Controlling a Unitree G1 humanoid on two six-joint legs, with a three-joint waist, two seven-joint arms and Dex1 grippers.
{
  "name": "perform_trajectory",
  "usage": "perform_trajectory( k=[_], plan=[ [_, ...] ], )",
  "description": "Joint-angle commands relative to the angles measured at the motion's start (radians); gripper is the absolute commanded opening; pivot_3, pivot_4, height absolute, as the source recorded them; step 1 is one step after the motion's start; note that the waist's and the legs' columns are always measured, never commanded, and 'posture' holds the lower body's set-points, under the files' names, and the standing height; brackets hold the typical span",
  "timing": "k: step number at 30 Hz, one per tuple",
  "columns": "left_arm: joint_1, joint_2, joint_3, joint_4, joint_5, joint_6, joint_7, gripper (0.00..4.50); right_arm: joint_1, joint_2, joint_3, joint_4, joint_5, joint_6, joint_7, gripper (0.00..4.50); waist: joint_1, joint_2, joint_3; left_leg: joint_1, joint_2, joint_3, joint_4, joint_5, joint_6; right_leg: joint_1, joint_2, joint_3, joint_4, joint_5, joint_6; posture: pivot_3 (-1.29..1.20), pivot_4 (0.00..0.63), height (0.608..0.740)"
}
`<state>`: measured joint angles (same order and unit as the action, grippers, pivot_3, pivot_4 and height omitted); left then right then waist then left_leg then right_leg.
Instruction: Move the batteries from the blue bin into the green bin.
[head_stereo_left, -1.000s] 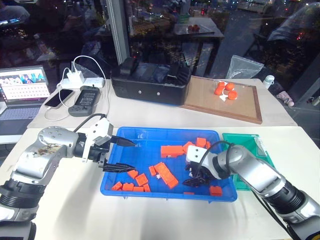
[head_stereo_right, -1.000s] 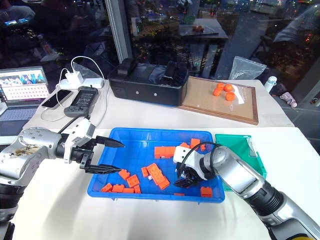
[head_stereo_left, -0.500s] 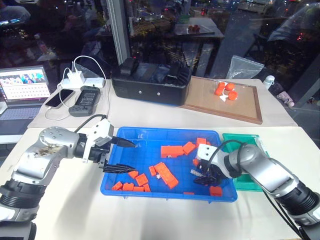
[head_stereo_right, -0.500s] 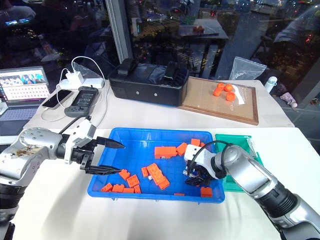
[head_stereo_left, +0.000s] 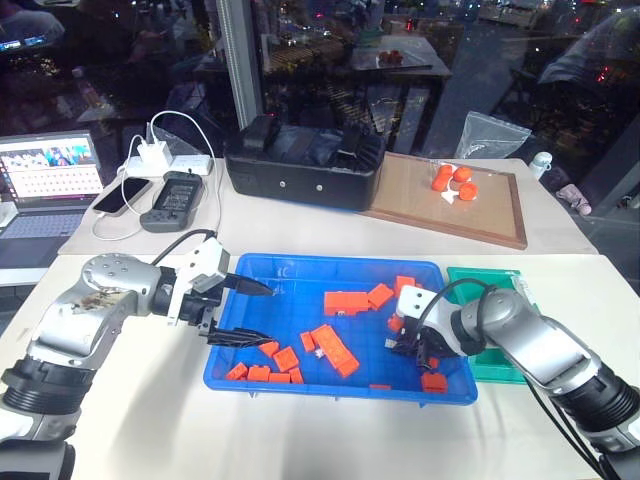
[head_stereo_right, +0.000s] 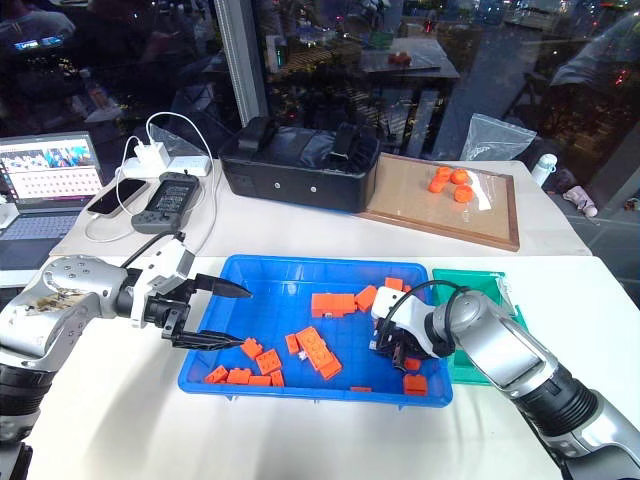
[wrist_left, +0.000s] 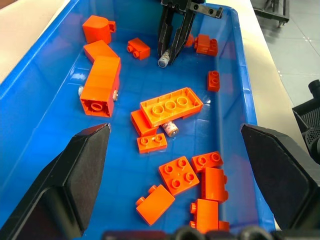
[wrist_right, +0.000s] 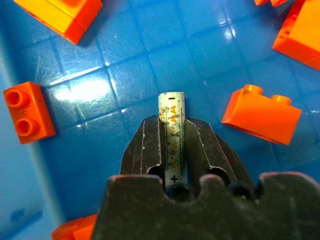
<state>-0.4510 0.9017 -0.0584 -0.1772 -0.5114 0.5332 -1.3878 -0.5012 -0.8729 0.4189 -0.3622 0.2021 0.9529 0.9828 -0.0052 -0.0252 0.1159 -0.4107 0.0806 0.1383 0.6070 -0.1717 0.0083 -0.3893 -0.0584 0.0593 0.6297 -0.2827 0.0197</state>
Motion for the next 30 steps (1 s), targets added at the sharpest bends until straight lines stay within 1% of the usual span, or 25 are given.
perform_trajectory(
  k=[1, 4, 7, 9, 11, 13, 17, 20, 22, 24, 25, 26, 28, 29, 30],
  plan=[
    [-0.030, -0.006, 0.030, 0.001, -0.029, -0.007, -0.008, 4.50, -0.073, 0.005, -0.149, -0.040, 0.076, 0.046, 0.005, 0.27, 0.000, 0.000, 0.000, 0.000, 0.000, 0.000, 0.000, 0.000, 0.000, 0.000, 0.000, 0.000, 0.000, 0.001, 0.001, 0.00, 0.150, 0.735],
    [-0.053, -0.027, 0.030, 0.005, -0.047, 0.003, -0.006, 4.50, -0.118, -0.035, -0.283, -0.012, 0.126, 0.074, 0.007, 0.27, 0.001, 0.000, 0.000, 0.000, 0.000, 0.000, 0.000, 0.000, 0.000, 0.000, 0.000, 0.000, 0.000, 0.002, 0.003, 0.00, 0.150, 0.735],
    [-0.071, -0.042, 0.028, 0.002, -0.066, 0.013, -0.007, 4.50, -0.118, -0.136, -0.378, 0.038, 0.114, 0.061, 0.011, 0.27, 0.008, 0.000, 0.000, -0.001, 0.000, 0.000, 0.000, 0.000, 0.000, 0.000, 0.000, -0.001, -0.001, 0.001, 0.002, 0.00, 0.150, 0.735],
    [-0.080, -0.050, 0.028, 0.000, -0.080, 0.022, -0.007, 4.50, -0.095, -0.206, -0.420, 0.067, 0.100, 0.045, 0.014, 0.27, 0.016, 0.000, 0.000, -0.001, 0.000, 0.000, 0.000, 0.000, 0.000, -0.001, -0.001, -0.002, -0.002, 0.000, 0.000, 0.00, 0.150, 0.735],
    [-0.096, -0.063, 0.025, 0.002, -0.091, 0.030, -0.008, 4.50, -0.038, -0.291, -0.464, 0.102, 0.082, 0.015, 0.022, 0.27, 0.018, 0.000, 0.000, -0.001, -0.001, 0.001, -0.001, 0.000, 0.000, -0.001, -0.002, -0.002, -0.003, -0.001, -0.002, 0.00, 0.150, 0.735],
    [-0.106, -0.069, 0.021, 0.006, -0.094, 0.034, -0.008, 4.50, 0.002, -0.329, -0.487, 0.117, 0.077, 0.001, 0.021, 0.27, 0.016, 0.000, 0.000, -0.002, -0.001, 0.000, -0.001, 0.000, 0.001, 0.001, -0.002, -0.002, -0.003, -0.001, -0.002, 0.00, 0.150, 0.735],
    [-0.123, -0.082, 0.003, 0.022, -0.081, 0.028, -0.013, 4.50, 0.129, -0.346, -0.484, 0.131, 0.048, -0.041, -0.003, 0.27, 0.004, 0.002, -0.001, -0.001, -0.001, -0.001, 0.000, 0.000, 0.001, 0.001, 0.000, -0.002, -0.002, 0.001, 0.003, 0.00, 0.150, 0.735],
    [-0.126, -0.084, -0.002, 0.025, -0.076, 0.029, -0.016, 4.50, 0.170, -0.284, -0.456, 0.123, 0.054, -0.040, -0.031, 0.27, -0.008, 0.003, -0.001, -0.001, -0.001, -0.002, 0.000, 0.000, 0.001, 0.001, 0.000, -0.001, -0.001, 0.002, 0.004, 0.00, 0.150, 0.735],
    [-0.123, -0.078, -0.009, 0.026, -0.063, 0.023, -0.019, 4.50, 0.183, -0.272, -0.425, 0.129, 0.028, -0.048, -0.046, 0.27, -0.012, 0.003, -0.001, 0.000, -0.001, -0.003, 0.000, 0.000, 0.001, 0.001, 0.001, 0.000, 0.000, 0.002, 0.005, 0.00, 0.150, 0.735],
    [-0.113, -0.068, -0.013, 0.027, -0.046, 0.013, -0.018, 4.50, 0.177, -0.257, -0.413, 0.143, 0.022, -0.047, -0.060, 1.27, -0.010, 0.004, -0.001, 0.000, -0.001, -0.004, 0.000, 0.000, 0.001, 0.001, 0.001, 0.000, 0.000, 0.002, 0.005, 0.00, 0.150, 0.735],
    [-0.108, -0.064, -0.011, 0.028, -0.035, 0.005, -0.014, 4.50, 0.171, -0.256, -0.410, 0.150, 0.021, -0.048, -0.061, 1.46, -0.009, 0.004, -0.001, 0.000, -0.001, -0.004, 0.000, 0.000, 0.001, 0.001, 0.001, 0.000, 0.000, 0.001, 0.005, 0.00, 0.150, 0.735],
    [-0.104, -0.060, -0.011, 0.031, -0.021, -0.001, -0.008, 4.50, 0.165, -0.259, -0.407, 0.155, 0.019, -0.050, -0.059, 1.86, -0.009, 0.004, -0.001, 0.000, -0.002, -0.004, 0.000, 0.000, 0.001, 0.001, 0.001, 0.000, 0.000, 0.001, 0.005, 0.00, 0.150, 0.735],
    [-0.098, -0.049, -0.015, 0.046, 0.017, -0.027, -0.001, 4.50, 0.139, -0.273, -0.405, 0.168, 0.011, -0.062, -0.055, 2.34, -0.008, 0.004, -0.001, 0.000, -0.002, -0.004, 0.000, 0.000, 0.001, 0.001, 0.000, 0.001, 0.000, 0.001, 0.006, 0.00, 0.150, 0.735],
    [-0.093, -0.041, -0.012, 0.054, 0.024, -0.032, -0.005, 4.50, 0.111, -0.280, -0.405, 0.169, 0.010, -0.062, -0.050, 2.84, -0.008, 0.004, -0.001, 0.000, -0.002, -0.004, 0.000, 0.000, 0.001, 0.001, 0.000, 0.001, 0.000, 0.001, 0.006, 0.00, 0.150, 0.735],
    [-0.089, -0.035, -0.008, 0.058, 0.027, -0.036, -0.010, 4.50, 0.084, -0.283, -0.405, 0.165, 0.013, -0.058, -0.042, 3.20, -0.008, 0.005, -0.001, 0.000, -0.002, -0.003, 0.000, 0.000, 0.001, 0.001, 0.000, 0.001, 0.000, 0.001, 0.006, 0.00, 0.150, 0.735]
  ],
)
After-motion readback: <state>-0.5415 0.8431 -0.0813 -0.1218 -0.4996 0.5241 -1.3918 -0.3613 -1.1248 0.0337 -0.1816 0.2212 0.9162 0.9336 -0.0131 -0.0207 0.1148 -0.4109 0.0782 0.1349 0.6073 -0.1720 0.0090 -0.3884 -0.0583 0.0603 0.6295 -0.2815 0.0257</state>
